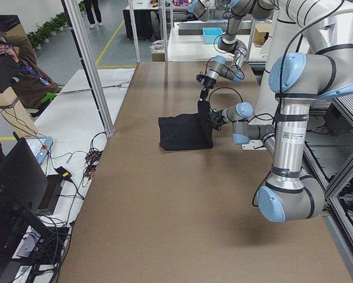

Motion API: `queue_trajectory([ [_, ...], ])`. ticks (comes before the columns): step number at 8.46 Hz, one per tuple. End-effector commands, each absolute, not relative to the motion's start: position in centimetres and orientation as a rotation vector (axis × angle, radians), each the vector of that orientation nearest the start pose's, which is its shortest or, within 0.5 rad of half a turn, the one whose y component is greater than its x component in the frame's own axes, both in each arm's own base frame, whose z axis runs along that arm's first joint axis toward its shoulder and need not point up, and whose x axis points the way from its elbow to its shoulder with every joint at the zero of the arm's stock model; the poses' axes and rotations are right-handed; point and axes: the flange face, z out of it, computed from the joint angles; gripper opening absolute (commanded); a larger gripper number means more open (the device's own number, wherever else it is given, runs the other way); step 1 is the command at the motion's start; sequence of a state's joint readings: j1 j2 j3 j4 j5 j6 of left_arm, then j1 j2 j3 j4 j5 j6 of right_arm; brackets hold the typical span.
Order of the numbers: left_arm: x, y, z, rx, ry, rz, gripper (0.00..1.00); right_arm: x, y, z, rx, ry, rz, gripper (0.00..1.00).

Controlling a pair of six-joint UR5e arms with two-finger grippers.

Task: Fold clothes
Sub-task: 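Lift the near edge with both grippers and fold it away from the robot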

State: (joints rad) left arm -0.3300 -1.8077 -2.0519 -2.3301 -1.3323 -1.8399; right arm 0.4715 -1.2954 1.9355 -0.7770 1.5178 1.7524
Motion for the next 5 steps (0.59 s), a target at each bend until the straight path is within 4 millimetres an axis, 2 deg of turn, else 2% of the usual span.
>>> queue_trajectory([
  [1,45.0,-35.9,23.8,0.284,1.442,-0.713,0.0,-45.3,-42.9,26.1,0.36,-1.359,0.617,0.0],
  [3,47.8,-39.8,23.8,0.313,1.405,-0.746,0.0,-47.1,-46.2,26.1,0.386,-1.328,0.636,0.0],
  [4,48.0,-40.7,23.7,0.322,1.399,-0.757,0.0,-48.4,-47.3,25.8,0.413,-1.309,0.623,0.0],
  [5,47.8,-41.6,24.2,0.322,1.386,-0.762,0.0,-48.6,-48.0,26.3,0.434,-1.29,0.64,0.0],
])
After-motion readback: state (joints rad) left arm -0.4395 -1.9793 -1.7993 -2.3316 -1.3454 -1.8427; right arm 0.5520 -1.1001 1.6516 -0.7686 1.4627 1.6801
